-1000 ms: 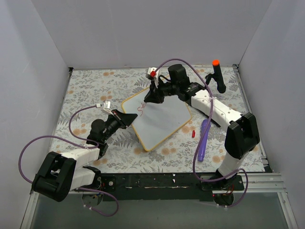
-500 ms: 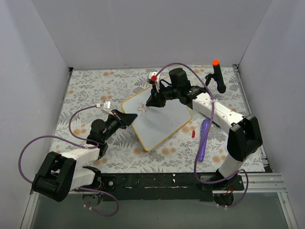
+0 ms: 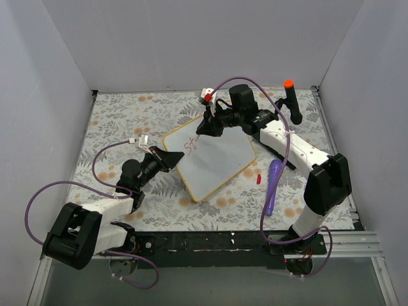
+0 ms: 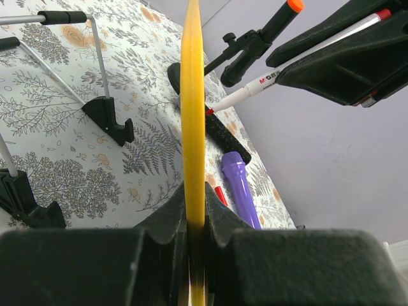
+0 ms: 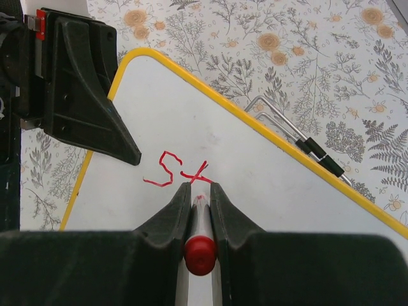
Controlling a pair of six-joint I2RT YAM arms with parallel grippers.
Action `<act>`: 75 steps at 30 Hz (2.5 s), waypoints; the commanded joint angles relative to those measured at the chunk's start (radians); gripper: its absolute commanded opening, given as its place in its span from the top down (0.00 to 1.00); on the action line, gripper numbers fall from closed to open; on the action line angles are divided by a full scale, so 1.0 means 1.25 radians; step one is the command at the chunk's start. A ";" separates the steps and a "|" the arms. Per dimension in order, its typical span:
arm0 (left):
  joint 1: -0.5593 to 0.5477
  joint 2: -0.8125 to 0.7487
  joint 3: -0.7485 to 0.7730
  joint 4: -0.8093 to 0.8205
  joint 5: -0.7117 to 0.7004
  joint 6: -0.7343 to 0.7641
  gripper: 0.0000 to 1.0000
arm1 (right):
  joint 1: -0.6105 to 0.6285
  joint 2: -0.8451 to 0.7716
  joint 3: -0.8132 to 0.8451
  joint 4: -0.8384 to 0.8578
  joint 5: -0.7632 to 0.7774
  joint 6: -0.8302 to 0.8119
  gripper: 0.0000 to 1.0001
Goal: Write a sentence on the whiteboard
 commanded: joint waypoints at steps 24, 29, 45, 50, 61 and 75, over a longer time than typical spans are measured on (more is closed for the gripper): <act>-0.004 -0.018 0.015 0.086 0.024 0.000 1.00 | -0.010 0.029 0.016 0.058 -0.024 0.029 0.99; -0.004 -0.016 0.014 0.090 0.022 -0.002 1.00 | -0.010 0.013 -0.014 0.050 -0.028 0.018 0.99; -0.004 -0.013 0.008 0.100 0.024 -0.004 1.00 | -0.009 -0.007 -0.049 0.050 -0.035 0.018 0.99; -0.005 -0.011 0.011 0.095 0.026 -0.003 1.00 | -0.009 0.013 -0.006 0.045 -0.035 0.023 0.99; -0.004 -0.014 0.015 0.084 0.027 0.005 1.00 | -0.010 0.048 0.058 0.032 0.013 0.023 0.99; -0.005 -0.007 0.004 0.103 0.023 -0.002 1.00 | -0.025 -0.003 0.024 0.037 -0.076 0.031 0.99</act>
